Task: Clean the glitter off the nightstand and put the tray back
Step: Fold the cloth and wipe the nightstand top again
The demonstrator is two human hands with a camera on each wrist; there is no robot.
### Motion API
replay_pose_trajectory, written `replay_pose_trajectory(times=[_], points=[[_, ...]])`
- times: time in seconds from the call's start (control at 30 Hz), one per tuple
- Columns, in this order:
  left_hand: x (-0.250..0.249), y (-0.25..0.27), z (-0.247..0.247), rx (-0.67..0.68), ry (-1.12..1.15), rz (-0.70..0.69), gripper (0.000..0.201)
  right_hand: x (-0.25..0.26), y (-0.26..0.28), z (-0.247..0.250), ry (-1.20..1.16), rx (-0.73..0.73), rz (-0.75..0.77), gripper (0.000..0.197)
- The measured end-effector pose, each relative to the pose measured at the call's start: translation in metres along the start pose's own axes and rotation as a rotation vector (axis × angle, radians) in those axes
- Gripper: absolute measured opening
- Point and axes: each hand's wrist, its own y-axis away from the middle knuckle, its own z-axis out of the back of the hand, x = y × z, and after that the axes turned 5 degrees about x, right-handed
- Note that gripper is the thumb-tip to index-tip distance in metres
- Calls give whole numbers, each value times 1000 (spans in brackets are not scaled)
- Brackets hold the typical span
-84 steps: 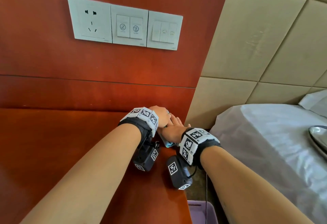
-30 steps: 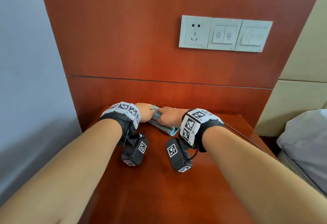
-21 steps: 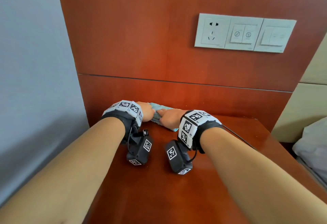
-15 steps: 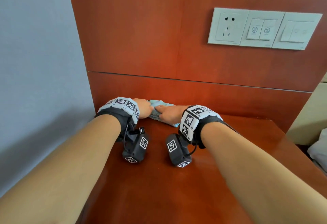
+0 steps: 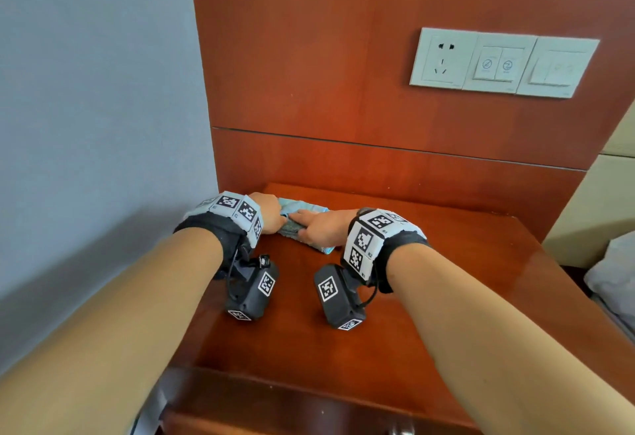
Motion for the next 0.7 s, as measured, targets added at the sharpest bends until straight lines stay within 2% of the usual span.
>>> replay_pose_trajectory(times=[0.2, 0.33, 0.4, 0.6, 0.7], points=[[-17, 42, -10, 2, -53, -3, 40, 3, 54, -22, -26, 4, 19, 53], [-26, 63, -12, 20, -109, -24, 30, -3, 76, -38, -31, 21, 10, 54], [-35, 75, -6, -13, -116, -18, 38, -6, 88, -42, -26, 31, 8, 53], [-69, 91, 4, 14, -236, 8, 43, -16, 96, -46, 27, 70, 28, 52], [-63, 78, 1, 10, -167, -27, 42, -20, 88, -39, 75, 100, 12, 53]])
